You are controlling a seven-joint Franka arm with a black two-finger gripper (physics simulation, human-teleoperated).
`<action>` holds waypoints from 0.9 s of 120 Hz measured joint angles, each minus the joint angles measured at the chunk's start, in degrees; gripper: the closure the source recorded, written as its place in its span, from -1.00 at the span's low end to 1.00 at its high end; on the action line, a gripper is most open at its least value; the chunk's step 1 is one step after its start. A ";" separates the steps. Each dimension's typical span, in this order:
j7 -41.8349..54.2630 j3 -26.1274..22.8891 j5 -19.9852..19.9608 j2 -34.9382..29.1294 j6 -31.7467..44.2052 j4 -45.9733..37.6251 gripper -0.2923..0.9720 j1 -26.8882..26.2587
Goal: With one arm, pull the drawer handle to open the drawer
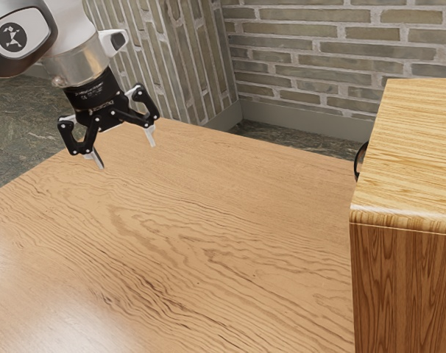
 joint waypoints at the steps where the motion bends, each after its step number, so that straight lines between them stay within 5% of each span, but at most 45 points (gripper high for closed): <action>1: -0.10 0.00 0.00 0.00 0.01 0.00 -0.54 0.00; 31: -2.47 -0.05 -0.08 -0.15 0.09 0.22 -0.54 0.07; 38: -3.26 -0.68 -0.11 -0.11 -1.31 6.16 -0.54 -0.16; 55: -5.08 -11.39 -0.87 0.23 -2.58 16.60 -0.54 -1.76; 72: -6.47 -13.72 -3.64 1.01 6.65 5.32 -0.54 -7.38; 89: -6.94 -13.34 -10.92 7.63 18.91 -2.51 -0.54 -7.20; 108: -6.79 -13.34 -14.91 6.23 29.27 -8.98 -0.54 -6.82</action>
